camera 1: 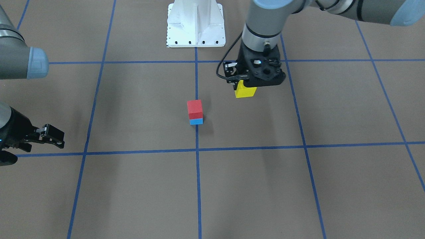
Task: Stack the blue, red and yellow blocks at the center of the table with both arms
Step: 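Carry the yellow cube with the left gripper above the red cube, then lower the yellow cube onto the red cube and open the left gripper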
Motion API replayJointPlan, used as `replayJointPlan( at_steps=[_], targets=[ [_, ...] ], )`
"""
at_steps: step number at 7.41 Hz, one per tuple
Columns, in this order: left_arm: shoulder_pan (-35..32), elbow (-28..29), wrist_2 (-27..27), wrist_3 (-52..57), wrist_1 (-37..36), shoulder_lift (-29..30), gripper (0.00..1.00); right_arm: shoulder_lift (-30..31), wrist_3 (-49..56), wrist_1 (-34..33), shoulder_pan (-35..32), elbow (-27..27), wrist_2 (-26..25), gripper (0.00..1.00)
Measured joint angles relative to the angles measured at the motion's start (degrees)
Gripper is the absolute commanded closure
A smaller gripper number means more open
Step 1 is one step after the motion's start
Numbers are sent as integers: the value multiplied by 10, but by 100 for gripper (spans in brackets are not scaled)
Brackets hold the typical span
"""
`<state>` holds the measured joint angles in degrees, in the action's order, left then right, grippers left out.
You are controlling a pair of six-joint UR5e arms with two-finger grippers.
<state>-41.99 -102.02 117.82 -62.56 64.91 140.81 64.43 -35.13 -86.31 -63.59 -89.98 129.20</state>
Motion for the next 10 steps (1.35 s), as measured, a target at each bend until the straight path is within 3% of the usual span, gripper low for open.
replayJointPlan(
  at_steps=[2, 5, 10],
  targets=[
    [41, 72, -22, -23, 28, 49, 100, 0, 0, 1, -1, 0, -1, 1],
    [51, 183, -27, -28, 115, 82, 100, 1, -1, 1, -1, 1, -1, 1],
    [72, 222, -27, -29, 140, 88, 100, 4, 0, 0, -1, 1, 0, 1]
  ],
)
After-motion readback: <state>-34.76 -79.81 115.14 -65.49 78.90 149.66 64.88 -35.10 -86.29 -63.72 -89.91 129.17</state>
